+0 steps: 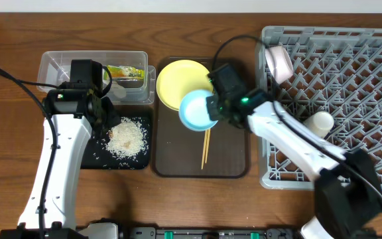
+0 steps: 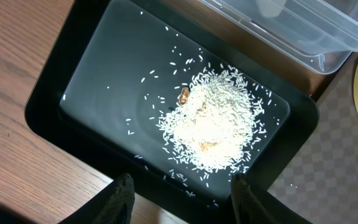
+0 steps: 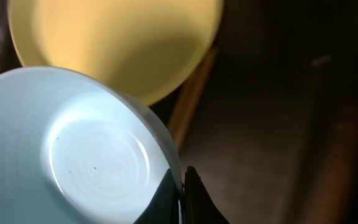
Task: Sort waste into correct bins and load items into the dishwasher rack
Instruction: 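Grasp the light-blue bowl with the right gripper and lift it, then place the light-blue bowl tilted in the rack's back row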
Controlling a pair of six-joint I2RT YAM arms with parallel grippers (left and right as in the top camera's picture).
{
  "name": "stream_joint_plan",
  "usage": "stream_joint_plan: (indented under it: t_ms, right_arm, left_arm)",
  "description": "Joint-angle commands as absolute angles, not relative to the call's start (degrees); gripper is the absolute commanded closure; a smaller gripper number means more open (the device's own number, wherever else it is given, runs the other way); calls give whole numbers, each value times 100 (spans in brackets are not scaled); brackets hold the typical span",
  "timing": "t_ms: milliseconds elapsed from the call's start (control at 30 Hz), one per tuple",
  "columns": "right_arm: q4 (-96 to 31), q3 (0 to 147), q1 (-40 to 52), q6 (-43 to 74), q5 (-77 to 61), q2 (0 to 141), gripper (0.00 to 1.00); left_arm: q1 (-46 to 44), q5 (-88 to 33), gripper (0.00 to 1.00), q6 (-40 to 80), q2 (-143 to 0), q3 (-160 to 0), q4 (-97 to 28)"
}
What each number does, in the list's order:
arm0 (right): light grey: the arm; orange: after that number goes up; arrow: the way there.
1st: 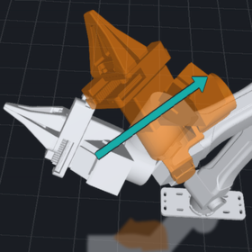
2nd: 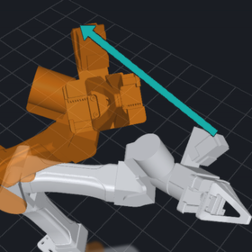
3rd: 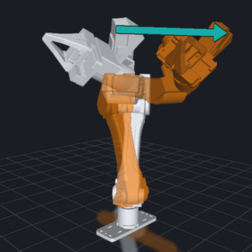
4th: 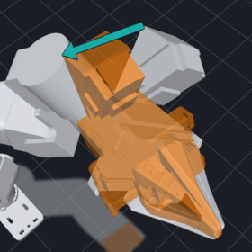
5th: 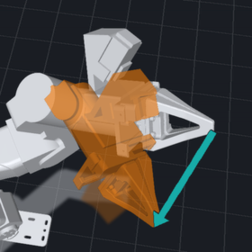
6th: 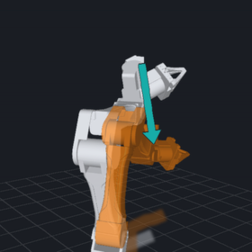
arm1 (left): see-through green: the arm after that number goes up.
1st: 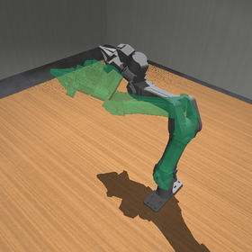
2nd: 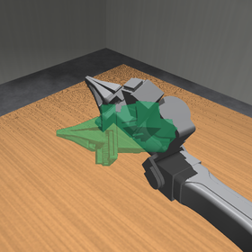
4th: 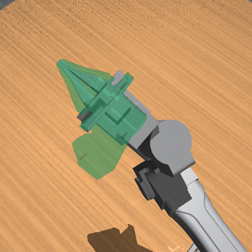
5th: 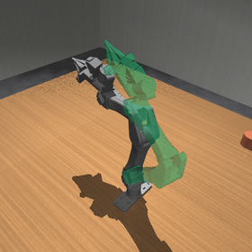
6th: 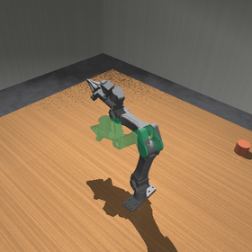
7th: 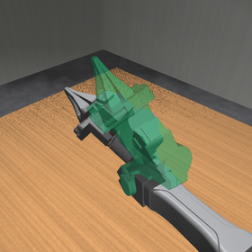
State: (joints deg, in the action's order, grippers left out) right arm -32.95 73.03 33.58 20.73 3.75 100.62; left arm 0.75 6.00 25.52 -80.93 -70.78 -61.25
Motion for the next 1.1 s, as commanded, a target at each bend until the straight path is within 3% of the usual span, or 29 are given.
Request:
stream_joint_plan:
  t_ms: [0, 167, 400, 967, 1067]
  right_arm:
    - [-3315, 7330, 3079, 1647, 585, 9472, 99]
    - [-3277, 7330, 2449, 1044, 1114, 8820, 99]
    - [-2692, 7330, 1577, -786, 2510, 8584, 99]
    - [646, 7330, 204, -3413, 5500, 9642, 99]
    - [1186, 7330, 67, -3548, 5902, 9992, 99]
  left_arm:
    - [99, 663, 47, 2606, -8049, -7109, -6145]
    - [99, 663, 47, 2606, -8049, -7109, -6145]
    - [99, 663, 47, 2604, -8049, -7109, -6125]
    - [99, 663, 47, 2606, -8049, -7109, -6104]
    - [99, 663, 42, 2606, -8049, -7109, -6101]
